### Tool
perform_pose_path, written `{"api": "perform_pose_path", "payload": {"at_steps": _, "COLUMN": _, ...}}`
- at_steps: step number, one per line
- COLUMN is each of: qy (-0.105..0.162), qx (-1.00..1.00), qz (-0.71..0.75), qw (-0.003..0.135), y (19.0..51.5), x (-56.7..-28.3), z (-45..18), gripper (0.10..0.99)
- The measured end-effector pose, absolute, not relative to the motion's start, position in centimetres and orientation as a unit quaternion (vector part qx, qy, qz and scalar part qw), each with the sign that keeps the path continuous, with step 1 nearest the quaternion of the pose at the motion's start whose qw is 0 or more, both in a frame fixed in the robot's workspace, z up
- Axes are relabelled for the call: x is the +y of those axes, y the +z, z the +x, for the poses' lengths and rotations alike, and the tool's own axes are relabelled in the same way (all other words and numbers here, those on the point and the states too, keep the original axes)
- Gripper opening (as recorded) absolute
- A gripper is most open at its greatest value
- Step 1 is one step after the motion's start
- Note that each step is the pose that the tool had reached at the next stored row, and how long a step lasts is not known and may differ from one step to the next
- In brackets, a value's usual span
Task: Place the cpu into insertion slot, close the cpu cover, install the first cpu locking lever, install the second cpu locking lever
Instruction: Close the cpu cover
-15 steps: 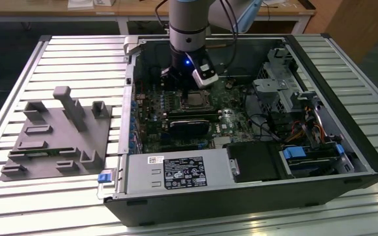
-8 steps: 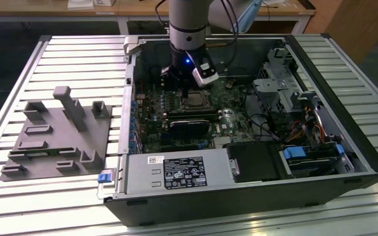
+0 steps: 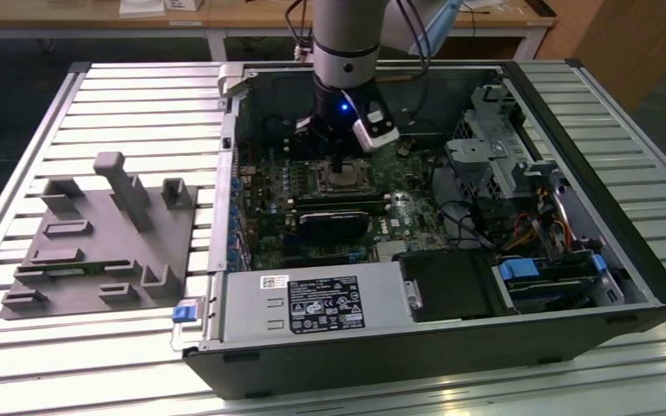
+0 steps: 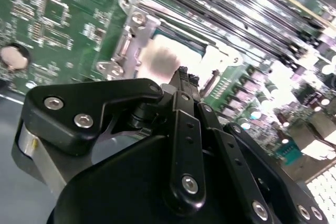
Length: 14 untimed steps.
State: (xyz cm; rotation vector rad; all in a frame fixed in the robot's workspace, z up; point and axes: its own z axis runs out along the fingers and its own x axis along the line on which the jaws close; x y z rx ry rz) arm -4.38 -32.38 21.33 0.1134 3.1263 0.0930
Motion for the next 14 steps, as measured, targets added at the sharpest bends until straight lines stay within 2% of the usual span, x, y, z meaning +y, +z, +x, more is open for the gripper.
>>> {"api": "perform_pose_path", "payload": {"at_steps": 14, "qy": 0.029, "qx": 0.999, "qz": 0.036, "qw": 0.006, "y": 22.5, "x": -32.4, "z": -3.6, "gripper": 0.106}}
